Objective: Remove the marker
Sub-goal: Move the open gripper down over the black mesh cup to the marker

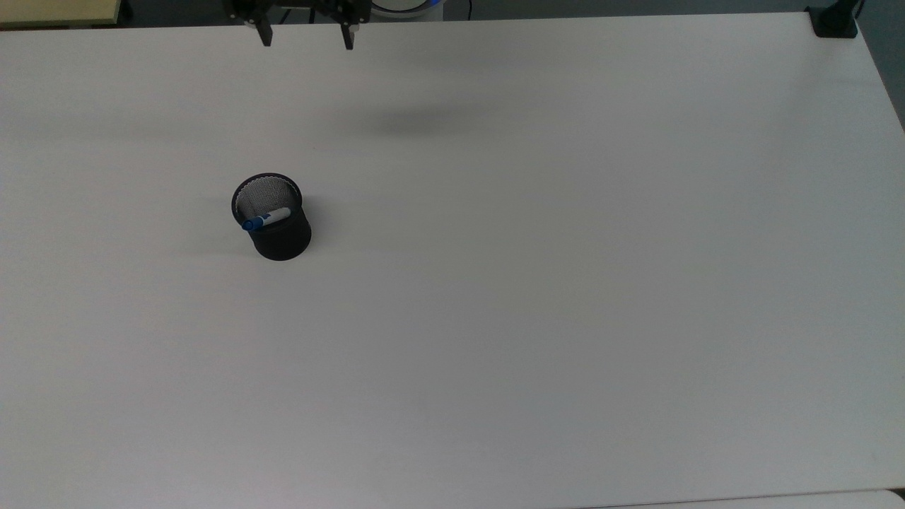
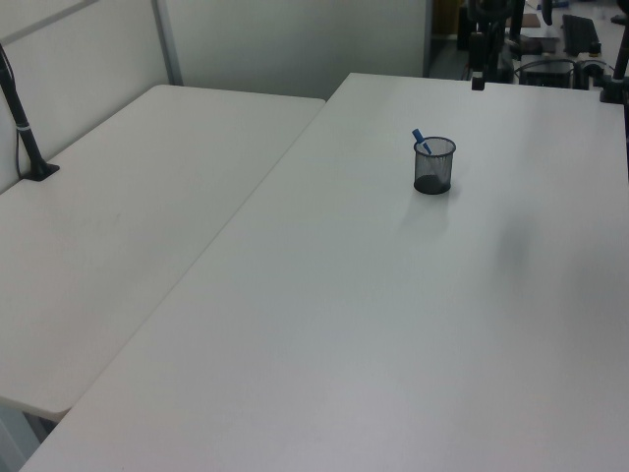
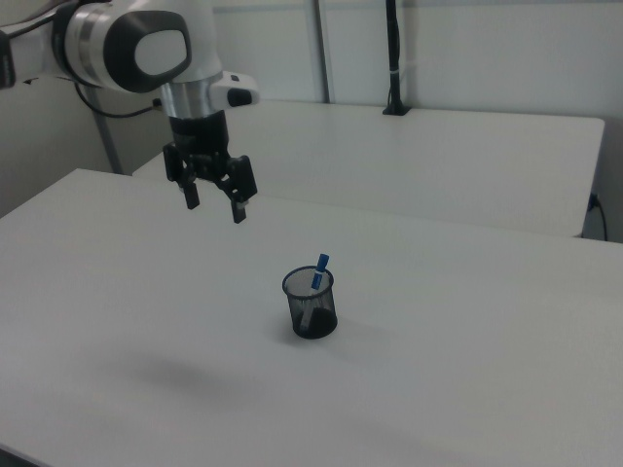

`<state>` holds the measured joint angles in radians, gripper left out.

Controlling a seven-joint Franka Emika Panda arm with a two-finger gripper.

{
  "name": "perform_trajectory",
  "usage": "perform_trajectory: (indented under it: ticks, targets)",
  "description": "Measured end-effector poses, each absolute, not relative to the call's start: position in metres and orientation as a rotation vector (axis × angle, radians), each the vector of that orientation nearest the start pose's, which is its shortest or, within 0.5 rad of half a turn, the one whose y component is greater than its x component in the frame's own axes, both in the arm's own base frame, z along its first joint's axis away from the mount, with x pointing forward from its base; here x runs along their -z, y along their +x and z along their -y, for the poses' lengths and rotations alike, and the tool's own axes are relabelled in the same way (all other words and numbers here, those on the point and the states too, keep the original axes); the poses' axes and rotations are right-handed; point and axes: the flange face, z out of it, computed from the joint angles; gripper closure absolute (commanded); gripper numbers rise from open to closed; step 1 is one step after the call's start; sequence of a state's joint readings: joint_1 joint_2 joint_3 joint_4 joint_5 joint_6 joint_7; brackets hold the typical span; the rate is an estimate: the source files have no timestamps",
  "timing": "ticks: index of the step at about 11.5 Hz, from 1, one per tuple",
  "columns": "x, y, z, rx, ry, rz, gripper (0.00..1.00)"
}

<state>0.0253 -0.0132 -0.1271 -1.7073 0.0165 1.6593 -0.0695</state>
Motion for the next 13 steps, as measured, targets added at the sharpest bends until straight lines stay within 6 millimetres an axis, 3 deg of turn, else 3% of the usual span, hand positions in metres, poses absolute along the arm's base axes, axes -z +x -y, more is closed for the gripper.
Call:
perform_trajectory:
  ticks: [3, 8, 13]
  targets:
    - [-0.555, 0.584, 0.100, 0.035, -3.143, -0.080, 0.01]
    - [-0.482, 0.627, 0.150, 0.091, -3.189, -0.125, 0.18]
    - [-0.451, 0.653, 0.156, 0.096, -3.192, -0.135, 0.31]
